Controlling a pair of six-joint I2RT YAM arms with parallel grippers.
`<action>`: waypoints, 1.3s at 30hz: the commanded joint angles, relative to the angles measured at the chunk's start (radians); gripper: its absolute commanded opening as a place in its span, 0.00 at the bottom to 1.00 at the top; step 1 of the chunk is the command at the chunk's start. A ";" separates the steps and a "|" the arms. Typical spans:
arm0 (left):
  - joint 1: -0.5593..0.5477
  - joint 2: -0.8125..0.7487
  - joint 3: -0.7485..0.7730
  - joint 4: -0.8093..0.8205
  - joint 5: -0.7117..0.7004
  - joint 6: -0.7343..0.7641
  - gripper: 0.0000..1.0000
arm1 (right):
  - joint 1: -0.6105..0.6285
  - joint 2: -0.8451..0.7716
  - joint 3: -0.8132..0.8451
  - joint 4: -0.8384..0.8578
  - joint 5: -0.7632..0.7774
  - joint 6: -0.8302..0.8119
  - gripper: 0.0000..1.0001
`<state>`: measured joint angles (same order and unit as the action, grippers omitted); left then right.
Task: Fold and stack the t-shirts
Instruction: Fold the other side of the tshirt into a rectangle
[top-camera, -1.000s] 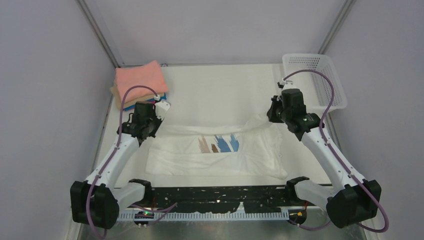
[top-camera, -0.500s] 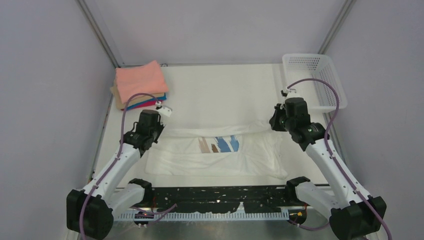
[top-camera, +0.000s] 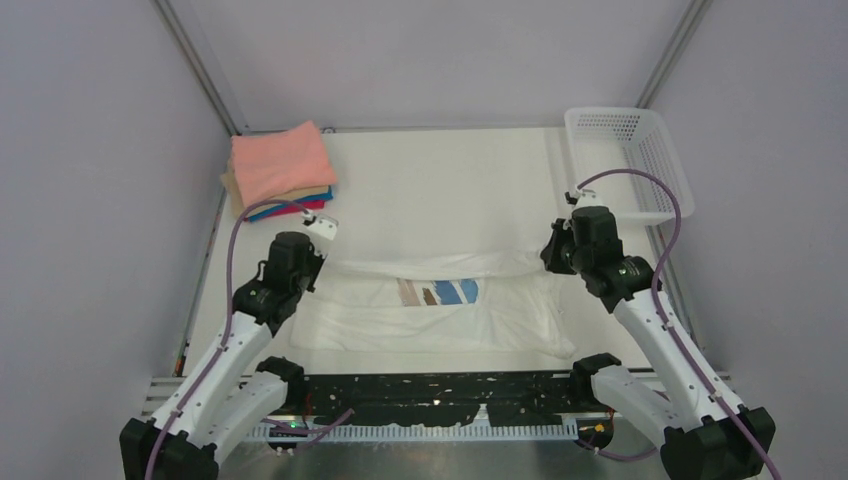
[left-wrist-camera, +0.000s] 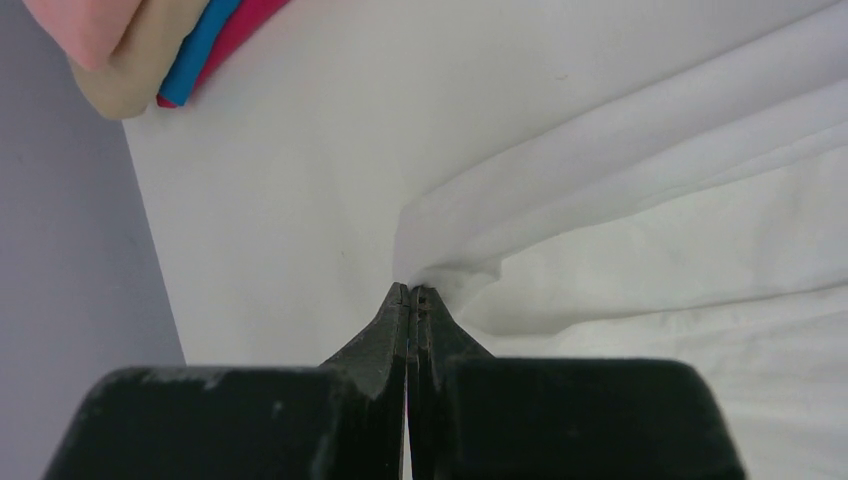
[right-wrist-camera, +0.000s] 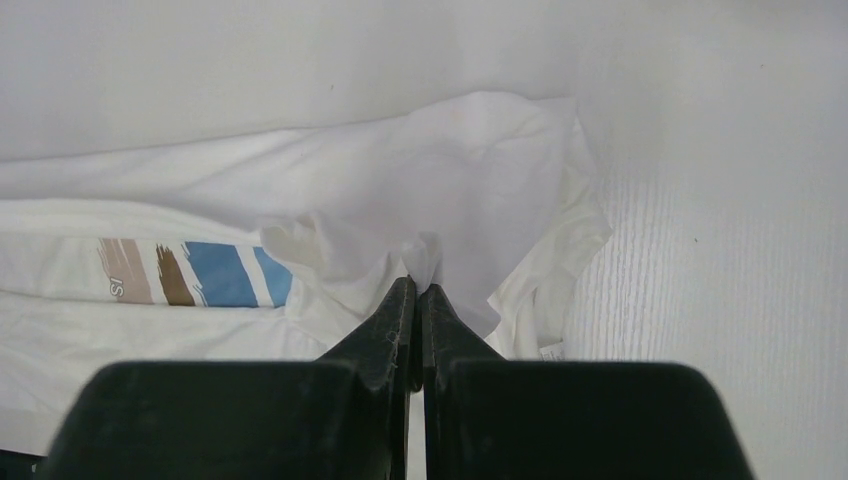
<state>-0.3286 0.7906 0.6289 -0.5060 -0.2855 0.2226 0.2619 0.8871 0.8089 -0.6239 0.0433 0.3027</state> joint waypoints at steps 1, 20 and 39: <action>-0.019 0.046 -0.001 0.000 0.025 -0.048 0.00 | 0.002 -0.015 -0.016 -0.004 -0.021 0.038 0.06; -0.052 0.212 0.038 -0.095 -0.117 0.017 0.05 | 0.003 -0.085 -0.182 -0.123 0.049 0.185 0.20; -0.058 -0.353 0.042 0.126 0.025 -0.282 1.00 | 0.003 -0.294 -0.098 -0.071 0.050 0.176 0.95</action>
<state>-0.3805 0.4652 0.6506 -0.5472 -0.3740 0.1371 0.2619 0.6109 0.6804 -0.8188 0.1524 0.5514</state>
